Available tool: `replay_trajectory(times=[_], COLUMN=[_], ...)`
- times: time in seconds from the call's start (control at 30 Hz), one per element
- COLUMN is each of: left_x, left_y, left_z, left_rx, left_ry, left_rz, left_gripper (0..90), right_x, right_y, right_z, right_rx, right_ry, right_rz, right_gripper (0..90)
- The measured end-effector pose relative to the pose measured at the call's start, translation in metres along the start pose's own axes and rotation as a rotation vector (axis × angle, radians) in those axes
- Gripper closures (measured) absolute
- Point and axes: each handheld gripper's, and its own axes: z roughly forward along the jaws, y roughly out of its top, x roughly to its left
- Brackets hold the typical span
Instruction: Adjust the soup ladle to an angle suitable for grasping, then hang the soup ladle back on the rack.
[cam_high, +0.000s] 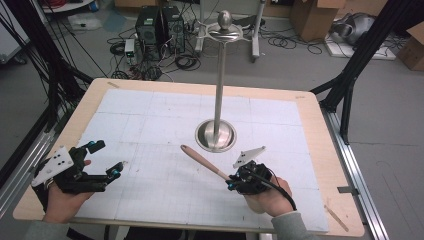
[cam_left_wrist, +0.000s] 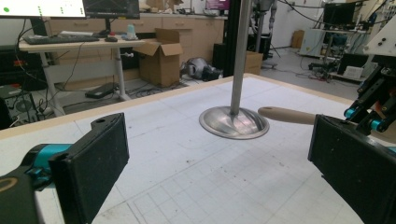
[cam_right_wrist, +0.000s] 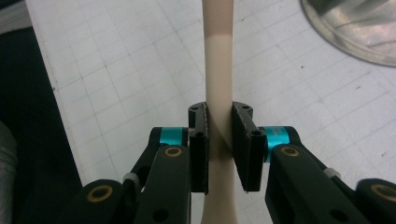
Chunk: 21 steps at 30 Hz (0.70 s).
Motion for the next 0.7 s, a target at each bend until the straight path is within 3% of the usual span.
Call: replay_trajectory(times=[0.4,0.7], left_x=[0.001,0.001], left_y=[-0.001,-0.002], left_z=[-0.004,-0.007], left_rx=[-0.003,0.002], left_ry=[0.01,0.018], left_rz=[0.001,-0.002], left_gripper=[5.6,5.6], right_x=[-0.011,-0.023], right_y=[0.001,0.0], right_z=[-0.018,-0.05], right_rx=[-0.111,-0.22], right_ry=[0.003,-0.009], right_rz=[0.022,0.055], right_gripper=[77.9,77.9])
